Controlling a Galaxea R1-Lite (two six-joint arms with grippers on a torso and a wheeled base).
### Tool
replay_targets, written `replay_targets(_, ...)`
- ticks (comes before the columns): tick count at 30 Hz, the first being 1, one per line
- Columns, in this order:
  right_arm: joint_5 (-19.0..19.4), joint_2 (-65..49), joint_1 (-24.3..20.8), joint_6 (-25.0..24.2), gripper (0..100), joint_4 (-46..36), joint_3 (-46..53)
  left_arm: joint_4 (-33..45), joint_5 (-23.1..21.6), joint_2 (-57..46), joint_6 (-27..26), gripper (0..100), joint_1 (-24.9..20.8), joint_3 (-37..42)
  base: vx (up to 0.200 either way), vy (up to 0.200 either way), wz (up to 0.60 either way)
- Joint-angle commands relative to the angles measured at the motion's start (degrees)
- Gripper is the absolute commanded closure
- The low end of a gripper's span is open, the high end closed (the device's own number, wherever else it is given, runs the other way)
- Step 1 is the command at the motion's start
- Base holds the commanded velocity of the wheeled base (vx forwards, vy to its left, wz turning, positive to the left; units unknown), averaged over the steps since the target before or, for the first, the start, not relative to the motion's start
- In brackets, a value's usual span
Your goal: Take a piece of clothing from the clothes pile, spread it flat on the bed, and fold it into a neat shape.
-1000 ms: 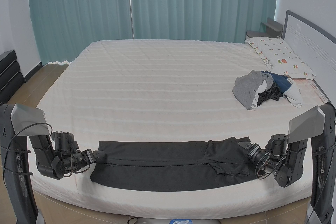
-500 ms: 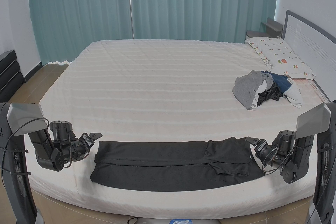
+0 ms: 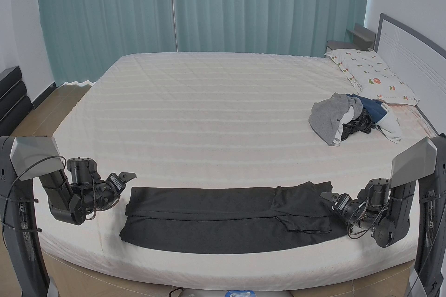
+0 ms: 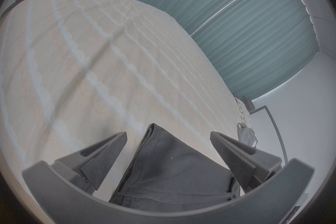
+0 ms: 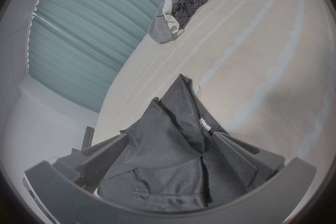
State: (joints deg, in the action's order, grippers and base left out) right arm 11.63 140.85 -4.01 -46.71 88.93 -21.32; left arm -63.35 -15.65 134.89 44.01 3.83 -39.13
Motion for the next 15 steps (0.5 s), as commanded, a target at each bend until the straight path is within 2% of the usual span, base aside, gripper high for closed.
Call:
replay_targets(1,0.1,1.6,-0.3,0.5,0,0.5,-1.3,-0.1,0.0,0.5,0.0,0,0.0,-0.1,0.000,0.000,0.00)
replay_targets(6,0.1,3.6,-0.9,4.9,0,0.5,-2.7,-0.1,0.1,0.5,0.0,0,-0.1,-0.1,0.000,0.000,0.00)
replay_targets(7,0.1,3.9,-0.9,6.0,100,0.5,-2.7,-0.1,0.1,0.5,0.0,0,-0.1,-0.1,0.000,0.000,0.00)
replay_targets(15,-0.7,4.1,-0.6,7.1,100,0.6,-3.1,-0.1,0.1,0.6,0.0,0,-0.1,-0.2,0.000,0.000,0.00)
